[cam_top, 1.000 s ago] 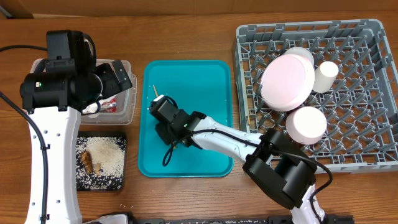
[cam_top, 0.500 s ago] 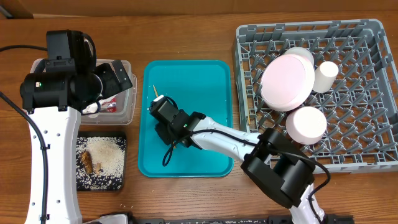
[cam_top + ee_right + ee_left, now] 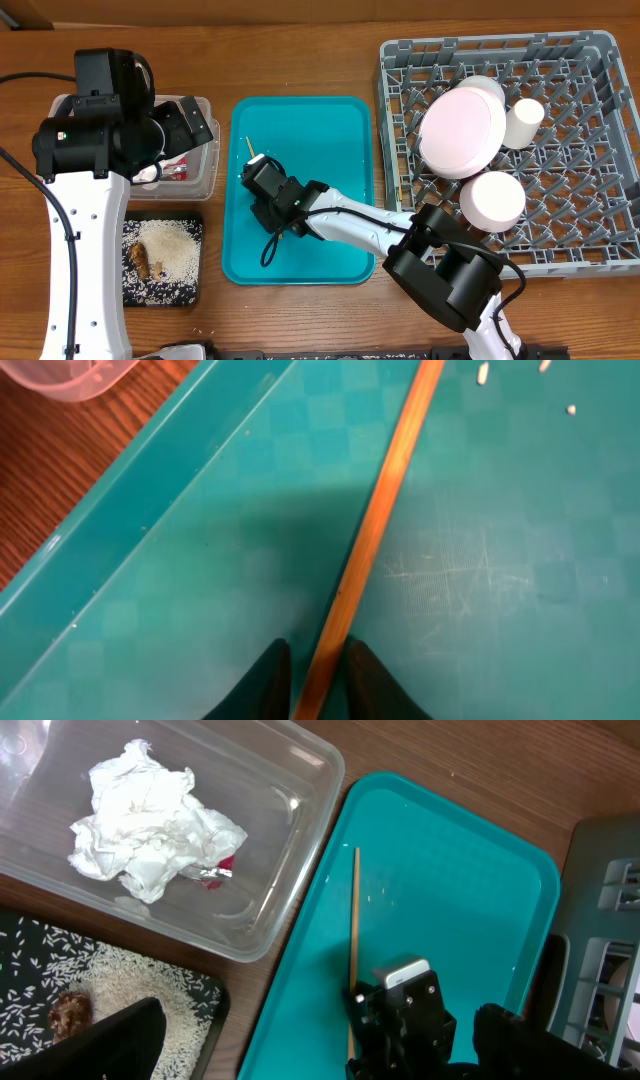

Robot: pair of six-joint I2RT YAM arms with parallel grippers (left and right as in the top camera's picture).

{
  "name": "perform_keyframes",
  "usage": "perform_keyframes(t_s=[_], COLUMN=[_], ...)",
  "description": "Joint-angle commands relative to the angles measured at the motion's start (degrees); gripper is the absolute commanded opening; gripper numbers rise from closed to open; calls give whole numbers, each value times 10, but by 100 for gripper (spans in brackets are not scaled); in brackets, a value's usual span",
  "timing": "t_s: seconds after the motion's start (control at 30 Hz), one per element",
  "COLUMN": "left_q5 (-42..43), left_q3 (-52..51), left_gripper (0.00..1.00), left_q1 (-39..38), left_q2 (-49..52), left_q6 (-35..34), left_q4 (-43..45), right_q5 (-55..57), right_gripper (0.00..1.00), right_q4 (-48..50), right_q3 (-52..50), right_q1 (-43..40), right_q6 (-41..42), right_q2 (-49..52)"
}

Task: Sort waste into correct bins and load items into the dishwasher
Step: 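Adjust the grip and lift the chopstick off the tray with the right gripper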

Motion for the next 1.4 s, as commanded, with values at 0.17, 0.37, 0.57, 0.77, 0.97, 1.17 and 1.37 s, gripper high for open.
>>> perform_keyframes(t_s=[0.17, 0.37, 0.57, 0.77, 0.97, 1.17, 1.37], left_q5=[0, 0, 0, 0, 0, 0, 0], left_q3=[8, 8, 8, 8, 8, 8, 8], left_gripper=[100, 100, 100, 100, 100, 100, 100], left_q1=[-1, -1, -1, -1, -1, -1, -1], left_q2=[-2, -2, -2, -2, -2, -2, -2], left_q6=[-4, -4, -4, -4, -4, -4, -4], left_q4=[0, 1, 0, 0, 0, 0, 0], right_q5=[4, 51, 80, 120, 120, 117, 93], right_gripper=[13, 9, 5, 6, 10, 14, 14], right_q4=[-1, -3, -8, -28, -31, -36, -49], right_q3=[-6, -6, -5, -5, -5, -5, -5], right_q1=[1, 1, 1, 1, 1, 1, 1], right_q6=[1, 1, 1, 1, 1, 1, 1], right_q2=[12, 12, 8, 4, 4, 4, 4])
